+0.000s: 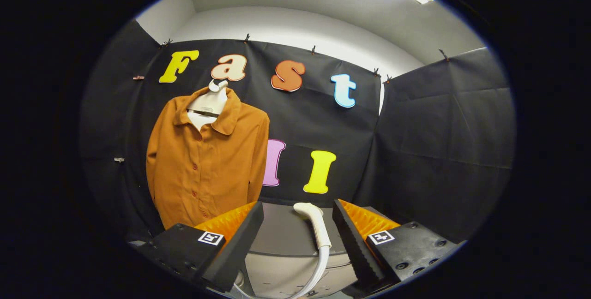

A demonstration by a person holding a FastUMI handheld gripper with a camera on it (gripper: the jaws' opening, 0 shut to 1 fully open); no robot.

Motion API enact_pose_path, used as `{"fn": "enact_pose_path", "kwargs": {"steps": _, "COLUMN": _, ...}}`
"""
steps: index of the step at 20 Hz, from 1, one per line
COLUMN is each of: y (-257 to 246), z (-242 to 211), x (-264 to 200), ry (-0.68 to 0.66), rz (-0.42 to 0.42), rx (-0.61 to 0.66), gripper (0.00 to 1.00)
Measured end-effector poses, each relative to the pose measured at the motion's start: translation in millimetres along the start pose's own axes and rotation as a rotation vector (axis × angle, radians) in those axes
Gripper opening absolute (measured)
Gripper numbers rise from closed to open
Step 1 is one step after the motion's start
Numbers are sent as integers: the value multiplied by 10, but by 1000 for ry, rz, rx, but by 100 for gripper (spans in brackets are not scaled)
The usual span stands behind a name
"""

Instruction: Iron the clothes twice with a garment steamer, once on the left side and once on the right side.

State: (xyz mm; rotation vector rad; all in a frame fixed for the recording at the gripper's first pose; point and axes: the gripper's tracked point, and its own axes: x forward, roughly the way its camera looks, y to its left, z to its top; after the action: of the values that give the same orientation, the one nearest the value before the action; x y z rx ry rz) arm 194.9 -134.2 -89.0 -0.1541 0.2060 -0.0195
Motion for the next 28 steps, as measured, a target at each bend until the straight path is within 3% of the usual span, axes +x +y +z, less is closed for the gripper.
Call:
{"fn": "enact_pose_path", "kwargs": {"steps": 6, "y": -289, "z": -558, "x": 908, "ry": 131, "rz": 97, "rx": 87, "gripper": 97}}
{"fn": "enact_pose_path", "kwargs": {"steps": 12, "y": -525, "z": -1032, "x": 1551, "ry": 253, "rz": 115, "rx": 100, "gripper": 97}}
{"fn": "enact_pose_path", "kwargs": {"steps": 17, "y": -447, "z": -1418, "x": 1862, "ry": 377, "rz": 184, "rx": 114, "gripper": 98}}
{"fn": "enact_pose_path", "kwargs": {"steps": 28, "y": -500, "z": -2156, "x": 2279, "ry": 658, "rz": 224, "rx": 144, "gripper": 96}}
